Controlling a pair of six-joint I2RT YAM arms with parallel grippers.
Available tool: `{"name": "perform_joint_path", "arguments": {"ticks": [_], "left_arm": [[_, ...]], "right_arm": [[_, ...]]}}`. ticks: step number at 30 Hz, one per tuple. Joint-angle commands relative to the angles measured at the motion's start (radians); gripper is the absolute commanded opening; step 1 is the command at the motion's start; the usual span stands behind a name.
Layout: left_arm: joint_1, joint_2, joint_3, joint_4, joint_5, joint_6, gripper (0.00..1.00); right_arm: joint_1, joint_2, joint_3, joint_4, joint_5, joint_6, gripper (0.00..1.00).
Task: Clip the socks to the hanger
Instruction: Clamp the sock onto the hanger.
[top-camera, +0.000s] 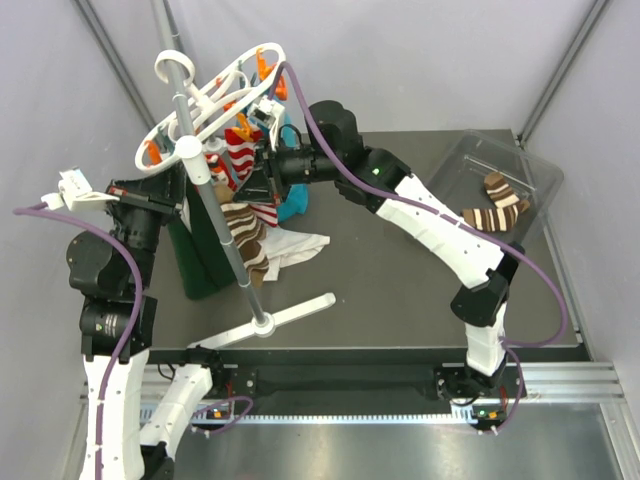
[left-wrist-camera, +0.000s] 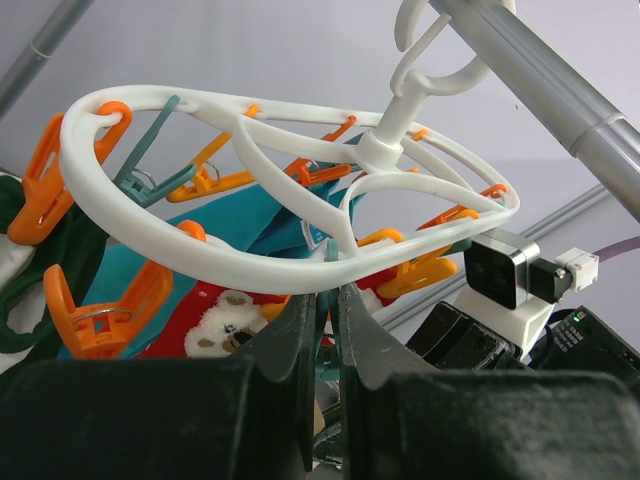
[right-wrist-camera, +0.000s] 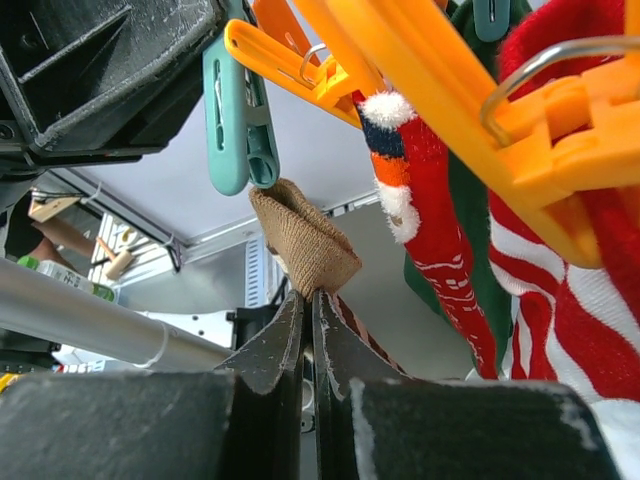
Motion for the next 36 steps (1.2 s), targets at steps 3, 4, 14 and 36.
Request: {"name": "perform_joint_path", "arguments": {"ticks": [3,4,14,36], "left_arm": [[-0.004,-0.004,-0.005,-0.032,0.042,0.023,0.00],[-0.004,-0.005,-0.005,-0.030,0.042,0.023,0.00],[-0.004,-0.005,-0.009,-0.029,0.044,0.022,0.00],[-0.004,-0.018,-0.001,-0.041,0.048,0.025,0.00]], "right_arm": [[0.018,-0.022,0.057,0.075,-0.014,0.021,0.00],[0.019,-0.023,0.055,0.075,-0.016,0.021,0.00],[0.029,-0.017,0.066,0.120,-0.025,0.047,0.00],[0.030,0.030,0.089,0.243,-0.025,0.110,0.00]]}}
